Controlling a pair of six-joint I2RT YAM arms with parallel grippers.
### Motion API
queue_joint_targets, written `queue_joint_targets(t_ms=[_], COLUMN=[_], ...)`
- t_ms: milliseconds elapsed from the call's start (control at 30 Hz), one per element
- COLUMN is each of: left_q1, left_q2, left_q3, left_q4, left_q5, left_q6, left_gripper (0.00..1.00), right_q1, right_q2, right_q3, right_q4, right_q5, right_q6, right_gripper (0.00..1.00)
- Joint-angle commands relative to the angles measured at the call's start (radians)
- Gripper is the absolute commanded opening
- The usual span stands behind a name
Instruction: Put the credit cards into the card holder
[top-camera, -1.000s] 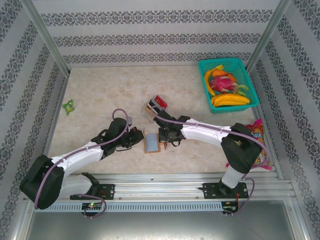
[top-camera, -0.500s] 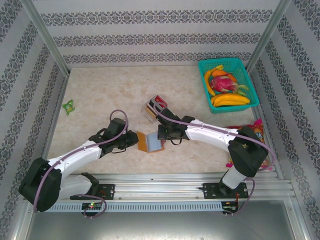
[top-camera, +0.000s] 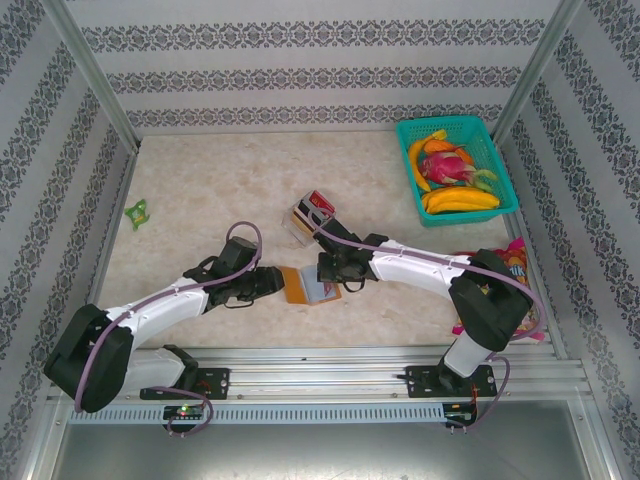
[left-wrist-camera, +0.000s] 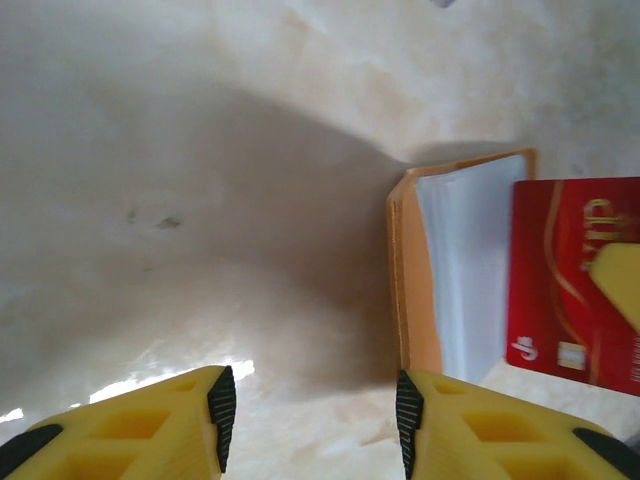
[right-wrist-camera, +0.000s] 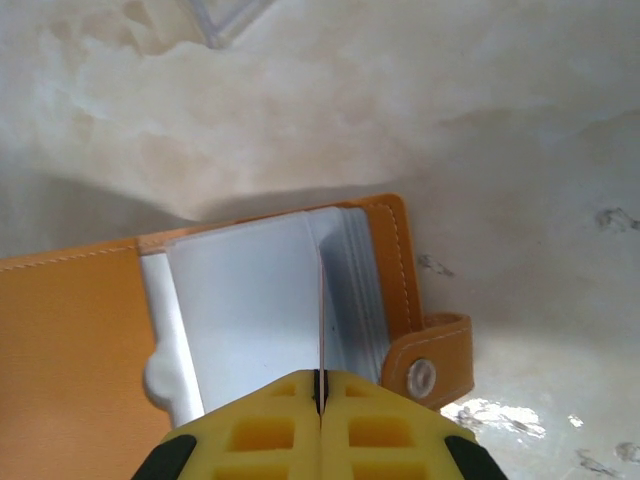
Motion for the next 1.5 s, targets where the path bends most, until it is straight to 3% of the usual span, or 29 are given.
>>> queue_joint_targets(t_ms=[0, 400, 500, 600, 833, 1033, 1233, 1467], left_q1=[0.01, 0.01, 0.01, 0.009, 0.009, 0.009, 0.009, 0.01], left_q2=[0.02, 0.039, 0.057, 0.054, 0.067, 0.066, 0.039, -0.055], left_q3=[-0.009, -0.011, -0.002, -0.008, 0.001, 0.005, 0.003, -0.034], left_q4=[0.09, 0.141, 0.127, 0.128, 0.123, 0.125, 0.158, 0.169], left_q5=[0.054, 0.055, 0.052, 0.043, 0.038, 0.04, 0.077, 0.027], left_q6=[0.002, -0.061, -0.06, -0.07, -0.069, -0.067, -0.097, -0.166], left_gripper=[0.52, 0.52, 0.51, 0.51, 0.51, 0.52, 0.58, 0.68], right_q1=[-0.006, 0.045, 0.063, 0.064, 0.069, 0.068, 0.067, 0.053], right_q2=[0.006, -0.031, -0.045, -0.085, -0.066, 0.051, 0.072, 0.077], right_q3=[-0.015, -0.029, 0.008, 0.011, -0.01, 0.003, -0.015, -0.03], right_q4=[0.006, 0.101, -0.005, -0.013, 0.108, 0.067, 0.081, 0.102], right_q5=[-0.019, -0.029, 0.092, 0.118, -0.024, -0.002, -0.009, -0.025], right_q6=[0.014, -0.035, -0.032, -0.049, -0.074, -0.023, -0.013, 0.008], right_gripper=[0.06, 0.06, 0.06, 0.06, 0.07, 0.07, 0.06, 0.06])
